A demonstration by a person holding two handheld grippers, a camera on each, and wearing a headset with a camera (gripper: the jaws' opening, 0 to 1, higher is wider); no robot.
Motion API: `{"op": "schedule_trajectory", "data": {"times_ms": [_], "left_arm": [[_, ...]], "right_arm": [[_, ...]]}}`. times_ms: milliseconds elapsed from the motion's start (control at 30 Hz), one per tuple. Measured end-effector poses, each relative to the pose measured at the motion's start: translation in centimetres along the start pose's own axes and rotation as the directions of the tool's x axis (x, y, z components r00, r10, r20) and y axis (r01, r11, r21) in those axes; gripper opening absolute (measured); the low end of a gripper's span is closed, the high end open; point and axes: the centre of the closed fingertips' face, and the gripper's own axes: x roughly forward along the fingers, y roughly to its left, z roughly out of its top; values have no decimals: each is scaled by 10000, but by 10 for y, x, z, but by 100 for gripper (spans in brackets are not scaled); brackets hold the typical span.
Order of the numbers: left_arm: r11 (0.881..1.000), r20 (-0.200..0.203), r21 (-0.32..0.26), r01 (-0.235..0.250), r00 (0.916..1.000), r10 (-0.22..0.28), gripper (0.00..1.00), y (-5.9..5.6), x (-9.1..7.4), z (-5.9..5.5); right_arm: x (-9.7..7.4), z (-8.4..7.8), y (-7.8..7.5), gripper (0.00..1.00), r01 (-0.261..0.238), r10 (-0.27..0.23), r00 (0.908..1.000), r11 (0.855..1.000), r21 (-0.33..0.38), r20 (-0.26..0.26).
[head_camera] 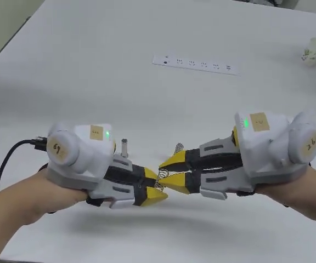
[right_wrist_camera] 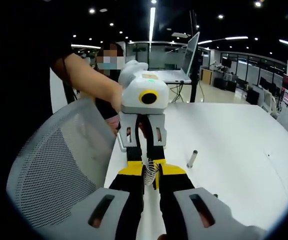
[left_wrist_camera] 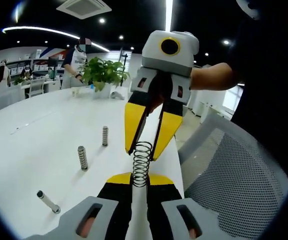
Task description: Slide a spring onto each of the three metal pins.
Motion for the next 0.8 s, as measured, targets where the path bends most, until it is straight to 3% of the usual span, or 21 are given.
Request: {"op": "schedule_trajectory", "data": {"times_ms": [267,400,467,800], "left_arm": [[9995,169,-291,-91,9998,96,2,4,-3,2],[9967,241,-806,-95,9996,114,2,4,-5,1],[9941,371,-1081,-89,9992,130,3,4,-6,3],[9898,541,-1399,-253,9980,332,5,5,-9,5]], "right_arm": [[5,6,-1,8,272,-268,9996,9988,-396,118],[4,6,-1,8,311,-307,9995,9970,-710,73],[3,7,-2,8,358,-350,9993,9968,-714,127],[3,8,-4,8,479,-472,9988,9967,-654,119]]}}
